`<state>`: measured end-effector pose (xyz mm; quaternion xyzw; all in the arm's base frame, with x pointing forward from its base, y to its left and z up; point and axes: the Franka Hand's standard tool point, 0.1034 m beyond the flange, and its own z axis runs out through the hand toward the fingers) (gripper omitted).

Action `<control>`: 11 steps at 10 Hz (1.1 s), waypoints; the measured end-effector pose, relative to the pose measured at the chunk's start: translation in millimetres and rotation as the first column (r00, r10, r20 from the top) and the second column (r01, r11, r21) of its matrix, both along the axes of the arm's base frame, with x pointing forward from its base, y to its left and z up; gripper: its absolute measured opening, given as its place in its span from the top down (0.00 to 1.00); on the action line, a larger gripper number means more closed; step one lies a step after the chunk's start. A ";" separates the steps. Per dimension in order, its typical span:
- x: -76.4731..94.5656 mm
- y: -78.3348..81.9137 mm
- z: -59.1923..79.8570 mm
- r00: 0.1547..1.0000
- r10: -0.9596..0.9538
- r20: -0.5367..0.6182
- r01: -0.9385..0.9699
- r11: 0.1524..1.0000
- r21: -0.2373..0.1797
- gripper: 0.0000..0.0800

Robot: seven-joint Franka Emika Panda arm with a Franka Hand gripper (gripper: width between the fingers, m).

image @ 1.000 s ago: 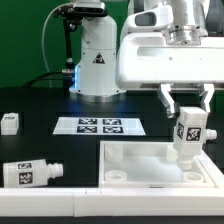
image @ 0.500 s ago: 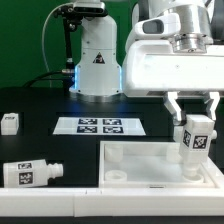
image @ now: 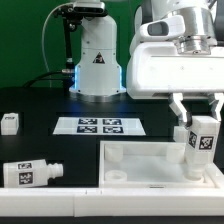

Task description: Assemble square table

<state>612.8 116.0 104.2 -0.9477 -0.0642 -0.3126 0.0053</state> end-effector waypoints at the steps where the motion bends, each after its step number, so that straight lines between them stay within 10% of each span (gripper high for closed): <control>1: 1.1 -2.9 -0.1 1.000 -0.004 0.001 0.004 1.000 -0.001 0.64; 11: -4.3 -11.2 -18.2 0.999 -0.013 -0.030 0.013 1.000 -0.008 0.64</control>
Offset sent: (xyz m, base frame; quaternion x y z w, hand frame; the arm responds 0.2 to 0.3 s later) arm -0.0015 -0.0045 -0.0055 0.0111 -0.0027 0.0129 0.9999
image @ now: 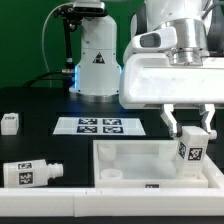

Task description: Assemble square table

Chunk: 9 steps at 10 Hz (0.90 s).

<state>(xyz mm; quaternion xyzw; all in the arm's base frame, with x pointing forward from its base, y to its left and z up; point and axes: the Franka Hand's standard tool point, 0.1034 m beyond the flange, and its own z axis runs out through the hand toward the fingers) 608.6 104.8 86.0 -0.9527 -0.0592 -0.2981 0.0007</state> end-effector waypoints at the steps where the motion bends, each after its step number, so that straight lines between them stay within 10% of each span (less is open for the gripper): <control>1: 0.0 0.0 0.0 1.000 0.000 0.000 0.000 1.000 0.000 0.64; 5: -1.1 0.0 -2.0 1.000 0.000 -0.020 0.000 1.000 -0.001 0.26; 9: 13.5 5.3 2.2 0.954 -0.041 -0.297 0.051 0.998 0.027 0.19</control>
Offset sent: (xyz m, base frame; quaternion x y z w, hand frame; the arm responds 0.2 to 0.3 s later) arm 0.0000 0.0000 0.0000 0.0000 0.0000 0.0000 1.0000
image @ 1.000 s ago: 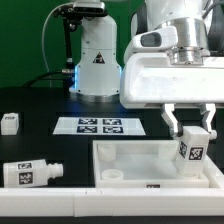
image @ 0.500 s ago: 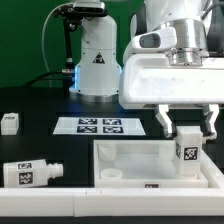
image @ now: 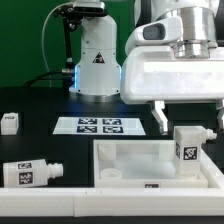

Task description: Assemble square table

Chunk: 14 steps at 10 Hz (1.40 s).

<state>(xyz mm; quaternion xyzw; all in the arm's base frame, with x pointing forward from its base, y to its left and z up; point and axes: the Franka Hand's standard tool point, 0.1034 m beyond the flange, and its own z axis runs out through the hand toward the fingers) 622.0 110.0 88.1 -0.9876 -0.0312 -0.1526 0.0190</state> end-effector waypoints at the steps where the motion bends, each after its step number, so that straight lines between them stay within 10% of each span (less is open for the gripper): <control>1: 4.8 0.0 1.1 0.999 -0.003 -0.040 0.003 1.000 0.002 0.19; 6: -2.5 -11.7 -9.2 0.958 -0.054 -0.283 0.058 0.998 0.006 0.19; 10: -2.8 -11.2 -9.8 0.931 -0.219 -0.293 0.232 0.973 0.009 0.64; 14: 6.7 0.8 -10.6 0.773 -0.574 -0.270 0.607 0.793 0.051 0.64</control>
Offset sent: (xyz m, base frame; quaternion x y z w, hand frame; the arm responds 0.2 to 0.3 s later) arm -0.0073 0.0084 -0.0086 0.0604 -0.1537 0.0734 0.9835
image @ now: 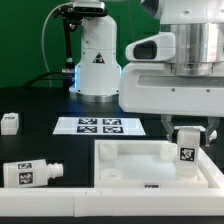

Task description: Assemble square table

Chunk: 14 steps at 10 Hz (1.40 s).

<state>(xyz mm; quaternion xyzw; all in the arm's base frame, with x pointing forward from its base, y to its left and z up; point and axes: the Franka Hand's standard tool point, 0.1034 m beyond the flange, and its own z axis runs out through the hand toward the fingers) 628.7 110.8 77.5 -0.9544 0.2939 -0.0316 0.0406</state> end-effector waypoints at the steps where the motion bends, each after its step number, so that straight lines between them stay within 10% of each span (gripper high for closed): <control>1: 1.2 0.9 0.7 0.991 -0.136 -0.011 0.137 0.990 0.029 0.64; 7: 6.3 -0.3 -0.5 0.663 -0.735 -0.144 0.749 0.642 0.164 0.64; 10: 1.9 3.3 0.5 0.795 -0.591 -0.135 0.606 0.780 0.152 0.45; 11: 3.2 5.0 3.3 0.860 -0.493 -0.130 0.509 0.847 0.154 0.25; 14: 3.0 5.0 4.2 0.981 -0.179 -0.072 0.188 0.973 0.136 0.19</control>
Offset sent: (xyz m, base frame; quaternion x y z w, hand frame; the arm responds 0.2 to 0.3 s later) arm 0.0024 0.0056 -0.0059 0.0810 -0.0585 0.4014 0.9105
